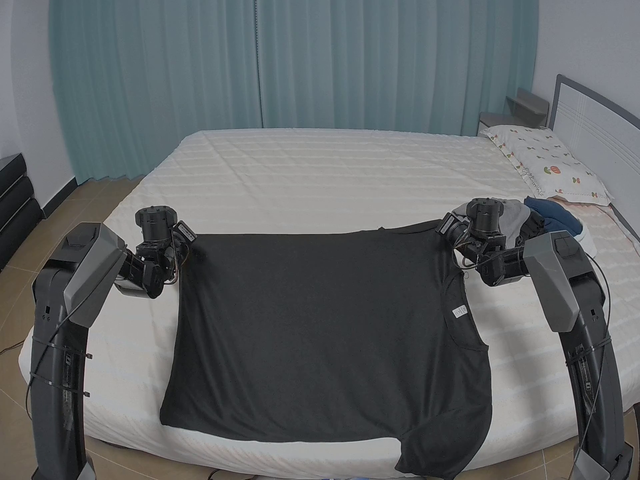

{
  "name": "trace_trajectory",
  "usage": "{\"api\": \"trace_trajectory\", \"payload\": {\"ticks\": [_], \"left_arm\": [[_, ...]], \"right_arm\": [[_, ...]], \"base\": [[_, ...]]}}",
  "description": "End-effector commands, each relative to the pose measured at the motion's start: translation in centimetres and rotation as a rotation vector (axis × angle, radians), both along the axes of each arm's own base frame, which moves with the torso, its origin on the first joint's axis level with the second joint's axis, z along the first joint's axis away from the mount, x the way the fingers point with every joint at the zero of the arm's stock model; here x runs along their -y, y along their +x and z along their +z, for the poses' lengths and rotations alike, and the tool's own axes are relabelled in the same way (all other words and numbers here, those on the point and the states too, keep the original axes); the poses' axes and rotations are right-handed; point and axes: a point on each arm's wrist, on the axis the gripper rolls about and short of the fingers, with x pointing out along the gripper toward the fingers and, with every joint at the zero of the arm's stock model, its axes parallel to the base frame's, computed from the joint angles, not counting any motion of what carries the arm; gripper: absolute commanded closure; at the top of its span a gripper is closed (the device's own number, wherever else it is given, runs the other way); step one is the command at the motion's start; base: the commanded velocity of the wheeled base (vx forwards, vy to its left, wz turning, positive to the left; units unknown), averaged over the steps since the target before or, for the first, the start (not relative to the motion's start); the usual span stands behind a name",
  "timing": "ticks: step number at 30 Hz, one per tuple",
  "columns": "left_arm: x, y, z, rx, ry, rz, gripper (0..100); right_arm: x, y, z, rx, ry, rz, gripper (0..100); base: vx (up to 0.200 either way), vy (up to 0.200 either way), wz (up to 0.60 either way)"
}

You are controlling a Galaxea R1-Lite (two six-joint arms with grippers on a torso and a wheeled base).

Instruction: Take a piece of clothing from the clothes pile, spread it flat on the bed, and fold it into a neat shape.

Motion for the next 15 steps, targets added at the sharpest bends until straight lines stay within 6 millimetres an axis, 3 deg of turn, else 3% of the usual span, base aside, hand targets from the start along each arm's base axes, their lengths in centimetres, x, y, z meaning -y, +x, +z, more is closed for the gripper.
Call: {"api": "trace_trajectory", "payload": {"ticks": [1, 8, 15], "left_arm": [[0.2, 0.9, -1.1, -0.024, 0.005, 0.001, 100], [0.4, 1.1, -3.4, -0.073, 0.028, -0.009, 100], [0.5, 1.4, -4.5, -0.097, 0.038, -0.016, 100]], "right_arm": [[0.0, 0.3, -0.7, -0.004, -0.005, -0.013, 100], [-0.4, 0.3, -3.8, -0.054, -0.018, -0.004, 100], [-0.7, 0.2, -4.8, -0.069, -0.02, 0.002, 100]], "base": [[0.0, 0.0, 0.0], [0.0, 0.0, 0.0], [0.0, 0.0, 0.0]]}}
